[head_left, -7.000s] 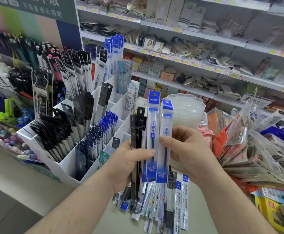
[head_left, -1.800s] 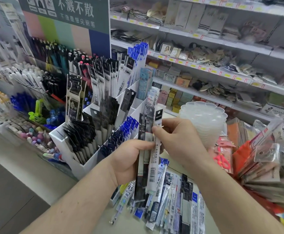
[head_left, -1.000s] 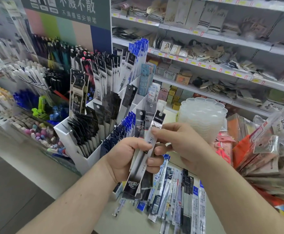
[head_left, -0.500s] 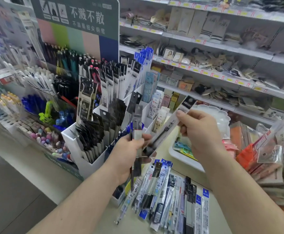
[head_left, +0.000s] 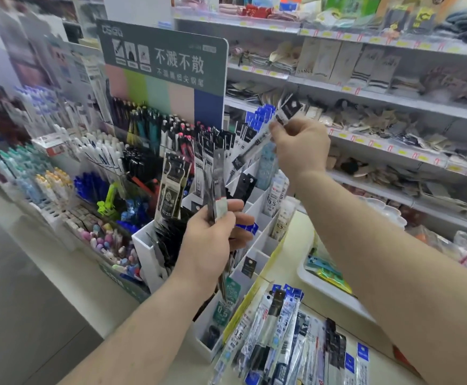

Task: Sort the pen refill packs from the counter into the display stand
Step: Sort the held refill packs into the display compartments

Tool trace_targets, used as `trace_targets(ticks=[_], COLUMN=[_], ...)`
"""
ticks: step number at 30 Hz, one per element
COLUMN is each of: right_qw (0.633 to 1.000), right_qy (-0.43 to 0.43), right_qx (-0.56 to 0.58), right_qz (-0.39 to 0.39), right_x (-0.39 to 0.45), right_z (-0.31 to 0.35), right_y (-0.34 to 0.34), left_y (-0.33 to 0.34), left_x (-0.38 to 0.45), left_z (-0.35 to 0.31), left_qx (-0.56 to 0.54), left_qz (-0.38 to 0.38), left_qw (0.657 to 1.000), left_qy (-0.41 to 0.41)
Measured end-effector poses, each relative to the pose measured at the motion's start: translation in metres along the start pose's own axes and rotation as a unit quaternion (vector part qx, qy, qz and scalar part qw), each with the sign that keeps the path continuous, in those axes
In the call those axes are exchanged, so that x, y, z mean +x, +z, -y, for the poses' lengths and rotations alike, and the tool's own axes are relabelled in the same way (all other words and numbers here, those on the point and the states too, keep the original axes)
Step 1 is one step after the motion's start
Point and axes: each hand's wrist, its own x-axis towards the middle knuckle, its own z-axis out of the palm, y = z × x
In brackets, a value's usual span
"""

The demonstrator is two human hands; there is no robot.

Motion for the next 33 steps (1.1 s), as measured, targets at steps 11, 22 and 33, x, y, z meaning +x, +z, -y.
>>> trace_targets(ticks=[11, 22, 33], right_qw=[0.952, 0.928, 0.921], right_qy=[0.029, 0.172, 0.221], right_qx=[-0.206, 0.066, 0.122], right_qz=[0.223, 0.323, 0.297], right_x=[0.002, -0.075, -0.085], right_z=[-0.007, -0.008, -0.024], right_y=[0.040, -0.035, -0.063], left_y=[-0.006, -0.006, -0.002], left_x=[0.002, 0.012, 0.018], left_z=[0.004, 0.021, 0.039], left_qx=[-0.076, -0.192, -0.119], left_qz=[0.176, 0.263, 0.257], left_qw=[0.972, 0.920, 0.936], left_qy=[-0.139, -0.217, -0.210])
